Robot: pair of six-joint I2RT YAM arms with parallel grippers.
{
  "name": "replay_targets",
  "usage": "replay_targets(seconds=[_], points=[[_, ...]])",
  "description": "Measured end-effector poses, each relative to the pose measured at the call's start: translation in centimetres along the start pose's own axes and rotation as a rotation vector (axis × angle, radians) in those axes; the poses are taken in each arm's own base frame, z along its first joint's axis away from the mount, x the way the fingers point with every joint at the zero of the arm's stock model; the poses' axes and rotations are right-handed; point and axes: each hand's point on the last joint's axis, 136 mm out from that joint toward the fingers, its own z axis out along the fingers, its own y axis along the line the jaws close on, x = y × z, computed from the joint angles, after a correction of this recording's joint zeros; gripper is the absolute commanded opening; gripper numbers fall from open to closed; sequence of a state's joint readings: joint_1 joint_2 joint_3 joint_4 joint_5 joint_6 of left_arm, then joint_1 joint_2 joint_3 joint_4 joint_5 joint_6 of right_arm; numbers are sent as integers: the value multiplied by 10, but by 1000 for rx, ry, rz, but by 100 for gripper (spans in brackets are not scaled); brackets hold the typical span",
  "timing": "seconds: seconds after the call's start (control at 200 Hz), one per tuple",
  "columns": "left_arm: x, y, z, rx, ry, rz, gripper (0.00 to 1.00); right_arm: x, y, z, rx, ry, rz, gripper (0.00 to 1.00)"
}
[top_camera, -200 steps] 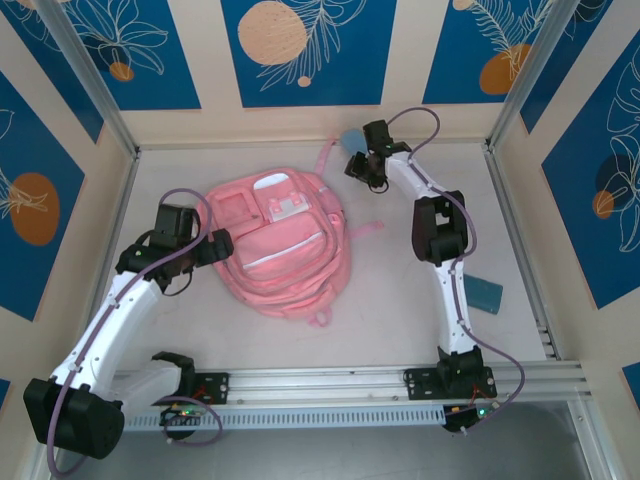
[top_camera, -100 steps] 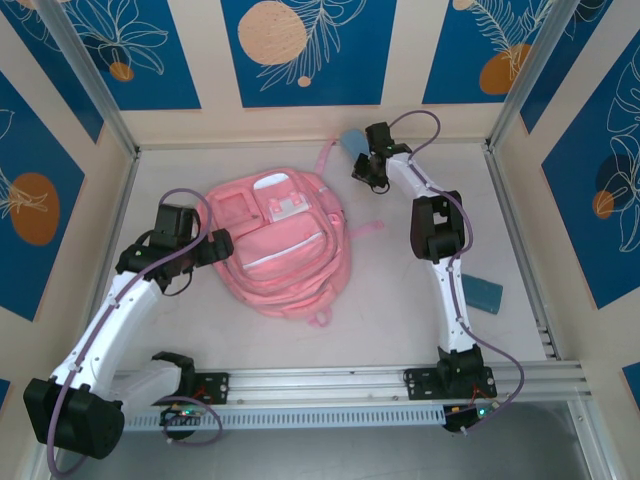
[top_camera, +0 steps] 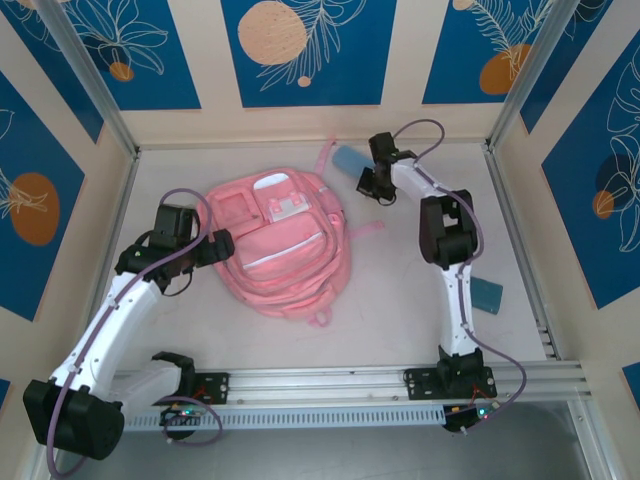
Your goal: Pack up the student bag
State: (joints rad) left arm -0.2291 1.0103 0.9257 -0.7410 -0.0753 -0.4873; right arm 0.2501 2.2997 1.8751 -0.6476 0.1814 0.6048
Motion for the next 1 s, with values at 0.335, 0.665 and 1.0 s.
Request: replay_targets(seconds=[0.335,0.665,1.0], points=[[3,-11,-1,63,24,22,100,131,-47,-90,62,84,1,0],[4,-23,1,124,40,24,100,243,-76,-128,148,179,-4,36],[5,-35,-1,184,50,35,100,221,-69,-146,150,126,-173,93]])
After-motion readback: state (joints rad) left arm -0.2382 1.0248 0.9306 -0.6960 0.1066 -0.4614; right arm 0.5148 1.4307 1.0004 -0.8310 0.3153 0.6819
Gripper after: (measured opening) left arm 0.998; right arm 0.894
